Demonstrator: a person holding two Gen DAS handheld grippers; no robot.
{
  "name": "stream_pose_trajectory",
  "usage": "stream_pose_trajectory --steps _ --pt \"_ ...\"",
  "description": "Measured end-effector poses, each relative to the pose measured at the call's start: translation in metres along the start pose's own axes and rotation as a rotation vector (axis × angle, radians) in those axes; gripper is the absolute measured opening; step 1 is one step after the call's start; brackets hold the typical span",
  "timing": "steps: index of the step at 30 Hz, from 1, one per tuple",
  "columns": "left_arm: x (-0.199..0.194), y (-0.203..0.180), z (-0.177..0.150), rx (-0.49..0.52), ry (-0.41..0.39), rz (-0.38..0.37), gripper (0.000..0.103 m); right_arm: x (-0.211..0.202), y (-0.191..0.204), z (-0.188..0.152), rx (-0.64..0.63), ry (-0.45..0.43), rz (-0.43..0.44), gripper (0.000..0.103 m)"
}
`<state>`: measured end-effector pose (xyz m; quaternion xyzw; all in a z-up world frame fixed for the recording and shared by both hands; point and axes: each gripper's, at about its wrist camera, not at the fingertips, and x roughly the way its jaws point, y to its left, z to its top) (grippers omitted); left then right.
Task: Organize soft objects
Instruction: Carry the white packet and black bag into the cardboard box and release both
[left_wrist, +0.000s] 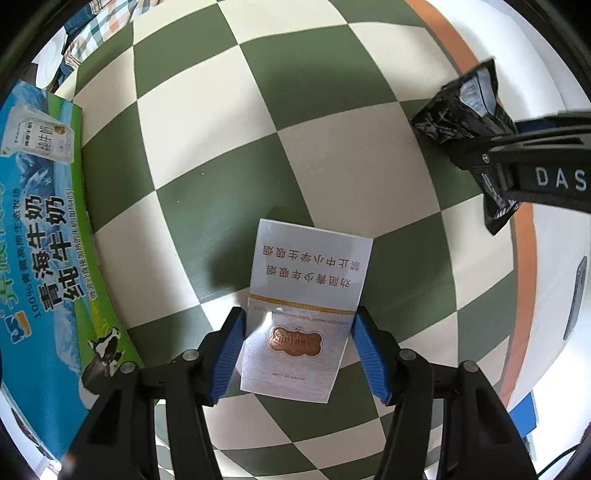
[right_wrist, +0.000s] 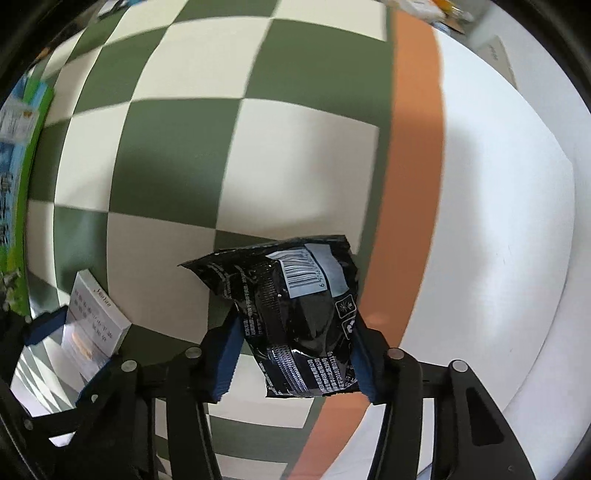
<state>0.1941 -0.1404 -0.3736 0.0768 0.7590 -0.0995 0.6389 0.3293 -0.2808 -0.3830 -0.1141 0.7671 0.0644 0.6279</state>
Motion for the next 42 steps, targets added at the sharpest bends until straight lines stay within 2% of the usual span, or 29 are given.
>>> stream_pose_trajectory --steps 7,13,16,22,25,26,29,33,36,42 --pt "-0.030 0.010 -0.017 -0.018 -0.077 -0.050 0.056 -0.023 -0.034 -0.016 0.142 -0.022 0.122 0.054" --pt "-0.093 0.025 -0.042 -0.036 -0.205 -0.123 0.056 -0.071 -0.044 -0.038 0.209 -0.091 0.219 0.053" --pt "-0.128 0.045 -0.060 -0.050 -0.278 -0.138 0.056 -0.103 -0.031 -0.057 0.225 -0.145 0.268 0.053" --pt "-0.184 0.105 -0.095 -0.130 -0.376 -0.171 0.056 -0.158 0.046 -0.114 0.204 -0.246 0.368 0.053" --pt "-0.194 0.148 -0.100 -0.195 -0.382 -0.183 0.056 -0.177 0.095 -0.128 0.199 -0.271 0.449 0.053" --pt "-0.193 0.163 -0.104 -0.219 -0.374 -0.195 0.056 -0.170 0.124 -0.127 0.197 -0.274 0.463 0.053" --pt "-0.180 0.208 -0.109 -0.299 -0.330 -0.270 0.056 -0.171 0.184 -0.127 0.204 -0.278 0.516 0.053" --pt "-0.159 0.254 -0.109 -0.375 -0.274 -0.346 0.056 -0.163 0.237 -0.118 0.230 -0.251 0.558 0.053" --pt "-0.142 0.276 -0.102 -0.419 -0.235 -0.410 0.056 -0.158 0.257 -0.107 0.254 -0.249 0.538 0.053" --pt "-0.120 0.291 -0.088 -0.441 -0.173 -0.489 0.056 -0.142 0.278 -0.082 0.300 -0.240 0.495 0.054"
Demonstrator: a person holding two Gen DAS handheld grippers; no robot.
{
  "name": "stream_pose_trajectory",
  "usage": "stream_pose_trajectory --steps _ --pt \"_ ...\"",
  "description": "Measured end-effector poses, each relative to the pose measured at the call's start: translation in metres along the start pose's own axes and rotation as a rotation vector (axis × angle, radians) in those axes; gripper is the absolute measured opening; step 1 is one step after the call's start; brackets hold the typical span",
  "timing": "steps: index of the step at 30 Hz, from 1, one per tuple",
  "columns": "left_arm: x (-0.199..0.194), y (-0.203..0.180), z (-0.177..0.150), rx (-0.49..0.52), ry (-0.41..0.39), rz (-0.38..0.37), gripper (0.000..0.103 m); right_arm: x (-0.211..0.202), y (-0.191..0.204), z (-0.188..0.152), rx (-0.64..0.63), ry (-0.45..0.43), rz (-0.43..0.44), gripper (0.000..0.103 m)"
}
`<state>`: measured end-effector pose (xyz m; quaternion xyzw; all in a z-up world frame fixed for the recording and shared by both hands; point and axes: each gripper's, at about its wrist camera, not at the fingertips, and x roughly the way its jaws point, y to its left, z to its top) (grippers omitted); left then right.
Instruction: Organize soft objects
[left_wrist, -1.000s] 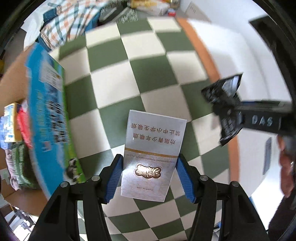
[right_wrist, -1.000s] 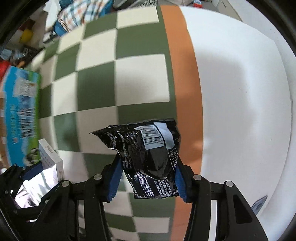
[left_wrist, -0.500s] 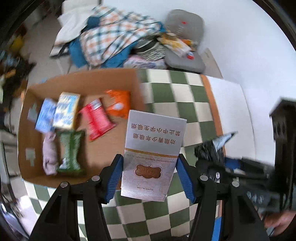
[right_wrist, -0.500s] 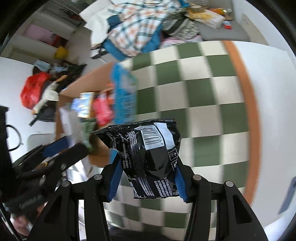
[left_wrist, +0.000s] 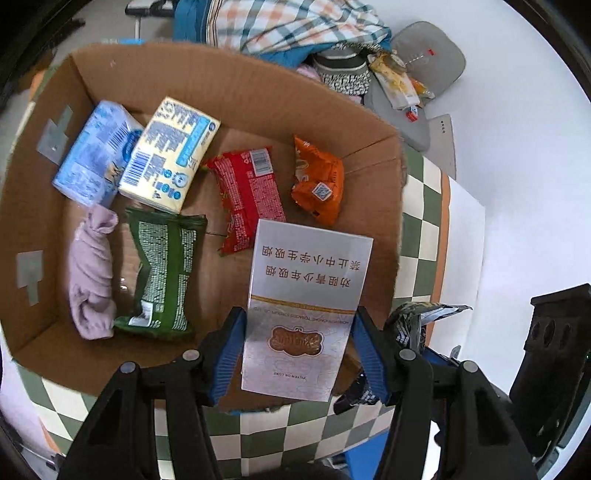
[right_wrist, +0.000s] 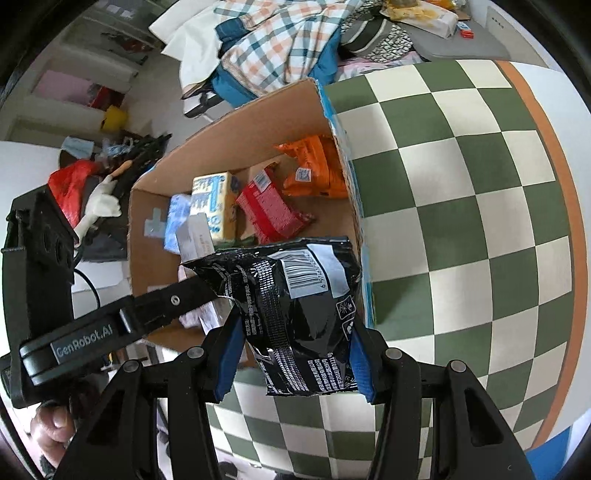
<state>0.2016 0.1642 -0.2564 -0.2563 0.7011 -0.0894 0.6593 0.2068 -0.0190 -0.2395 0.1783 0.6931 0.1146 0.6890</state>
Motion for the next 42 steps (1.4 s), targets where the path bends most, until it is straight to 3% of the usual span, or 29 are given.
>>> stream_pose_trajectory --steps 8,18,23,26,32,36,42 --pt "0.014 0.008 0.005 -0.033 0.046 0.020 0.057 0.023 0.000 0.013 0.007 0.019 -0.046 0.059" --pt "-0.001 0.016 0.004 -0.018 -0.003 0.065 0.094 0.024 0.010 0.013 -0.017 0.014 -0.072 0.077" --pt "-0.016 0.016 0.001 0.008 -0.059 0.112 0.100 0.020 0.016 0.011 -0.041 0.007 -0.097 0.085" --pt "-0.031 0.016 -0.005 0.028 -0.126 0.159 0.101 0.018 0.021 0.006 -0.068 -0.002 -0.138 0.089" --pt "-0.060 0.021 -0.030 0.084 -0.253 0.343 0.101 0.017 0.026 -0.004 -0.094 -0.013 -0.210 0.093" --pt "-0.070 0.027 -0.040 0.100 -0.296 0.405 0.101 0.015 0.030 -0.014 -0.115 -0.028 -0.251 0.093" --pt "-0.078 0.032 -0.051 0.109 -0.326 0.436 0.101 0.008 0.035 -0.031 -0.134 -0.052 -0.275 0.094"
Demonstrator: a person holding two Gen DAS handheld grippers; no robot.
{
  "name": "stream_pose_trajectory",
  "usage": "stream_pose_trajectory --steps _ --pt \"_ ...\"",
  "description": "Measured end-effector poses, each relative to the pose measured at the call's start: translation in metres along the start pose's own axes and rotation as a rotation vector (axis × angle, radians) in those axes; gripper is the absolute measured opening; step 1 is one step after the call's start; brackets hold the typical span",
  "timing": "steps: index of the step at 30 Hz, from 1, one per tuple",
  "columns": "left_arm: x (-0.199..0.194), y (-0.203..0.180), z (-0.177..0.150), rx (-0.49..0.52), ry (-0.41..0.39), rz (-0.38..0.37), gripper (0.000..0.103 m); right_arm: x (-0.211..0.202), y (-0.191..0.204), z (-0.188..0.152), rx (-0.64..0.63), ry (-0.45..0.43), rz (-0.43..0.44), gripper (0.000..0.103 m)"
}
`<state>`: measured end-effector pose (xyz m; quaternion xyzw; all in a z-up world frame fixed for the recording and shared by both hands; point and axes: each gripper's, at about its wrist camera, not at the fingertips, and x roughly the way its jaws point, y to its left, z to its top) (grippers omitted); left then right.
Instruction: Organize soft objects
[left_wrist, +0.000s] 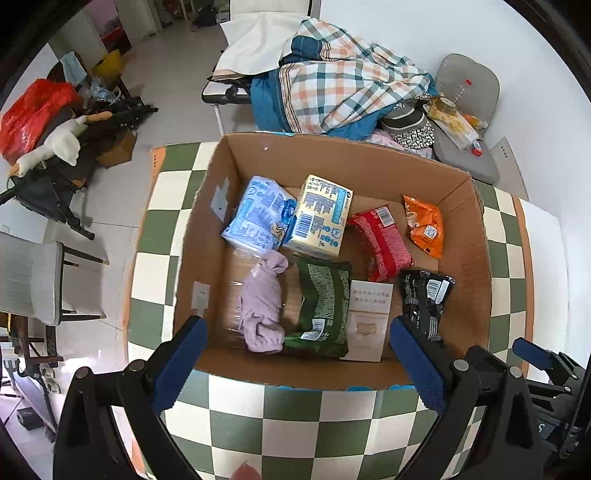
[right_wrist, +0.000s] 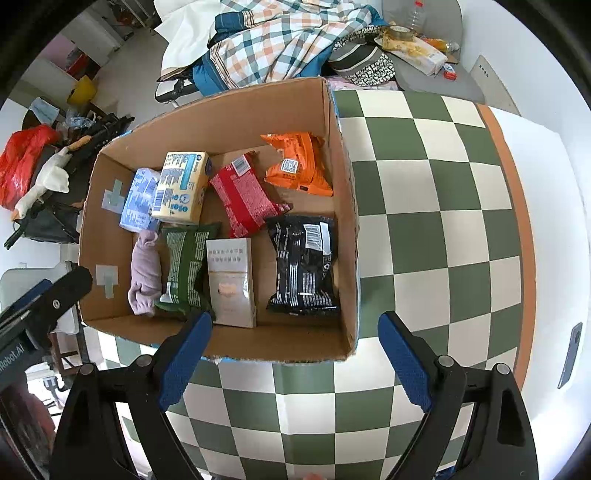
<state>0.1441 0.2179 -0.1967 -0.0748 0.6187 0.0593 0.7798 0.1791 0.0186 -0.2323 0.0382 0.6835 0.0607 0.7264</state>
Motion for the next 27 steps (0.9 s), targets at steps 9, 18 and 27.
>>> stream_pose_trajectory --steps 9,18,27 --pt "-0.023 -0.004 -0.011 0.010 -0.037 0.012 0.101 -0.028 0.003 -0.012 -0.020 -0.066 -0.032 0.094" --pt "-0.122 -0.015 -0.040 0.020 -0.175 -0.004 0.101 -0.112 0.004 -0.045 -0.051 -0.169 0.004 0.094" --pt "-0.209 -0.017 -0.083 0.026 -0.302 0.024 0.101 -0.221 0.005 -0.104 -0.098 -0.335 0.011 0.094"
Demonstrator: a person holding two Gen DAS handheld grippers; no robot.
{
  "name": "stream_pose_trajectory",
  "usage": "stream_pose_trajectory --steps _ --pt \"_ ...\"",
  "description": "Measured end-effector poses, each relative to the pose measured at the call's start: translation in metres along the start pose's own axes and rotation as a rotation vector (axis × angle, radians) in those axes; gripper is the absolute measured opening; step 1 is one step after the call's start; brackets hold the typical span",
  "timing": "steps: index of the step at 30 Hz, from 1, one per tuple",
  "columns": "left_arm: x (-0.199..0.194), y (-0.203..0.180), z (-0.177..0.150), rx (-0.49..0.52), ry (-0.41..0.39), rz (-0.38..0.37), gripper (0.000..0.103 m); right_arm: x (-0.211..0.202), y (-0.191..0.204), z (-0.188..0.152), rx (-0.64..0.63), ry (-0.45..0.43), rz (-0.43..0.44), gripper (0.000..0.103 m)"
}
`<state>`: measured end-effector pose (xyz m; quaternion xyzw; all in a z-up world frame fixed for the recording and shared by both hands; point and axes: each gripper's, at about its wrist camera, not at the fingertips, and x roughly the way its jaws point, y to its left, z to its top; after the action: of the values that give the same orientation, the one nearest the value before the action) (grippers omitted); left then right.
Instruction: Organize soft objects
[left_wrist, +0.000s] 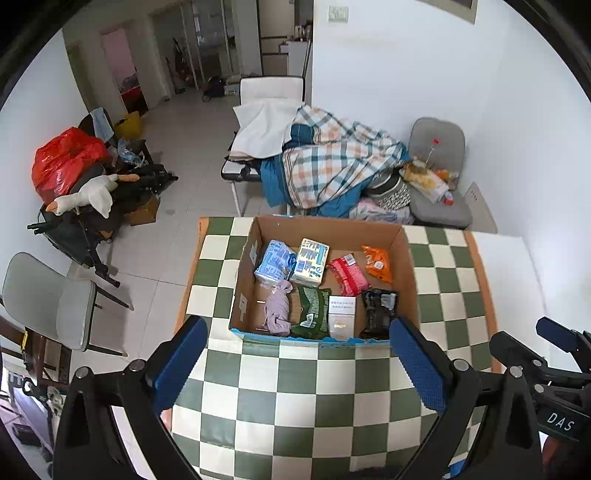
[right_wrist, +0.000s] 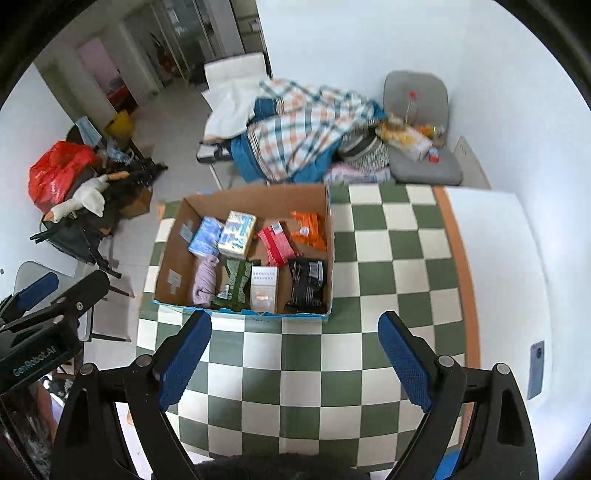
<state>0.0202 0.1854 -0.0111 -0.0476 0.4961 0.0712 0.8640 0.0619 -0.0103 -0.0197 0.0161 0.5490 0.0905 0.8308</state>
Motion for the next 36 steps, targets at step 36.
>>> stream_pose_trajectory --steps 36 --pt "-0.059 -0.002 -0.025 0.004 -0.061 -0.008 0.101 -0.092 0.006 -0.023 -0.022 -0.108 -0.039 0.094"
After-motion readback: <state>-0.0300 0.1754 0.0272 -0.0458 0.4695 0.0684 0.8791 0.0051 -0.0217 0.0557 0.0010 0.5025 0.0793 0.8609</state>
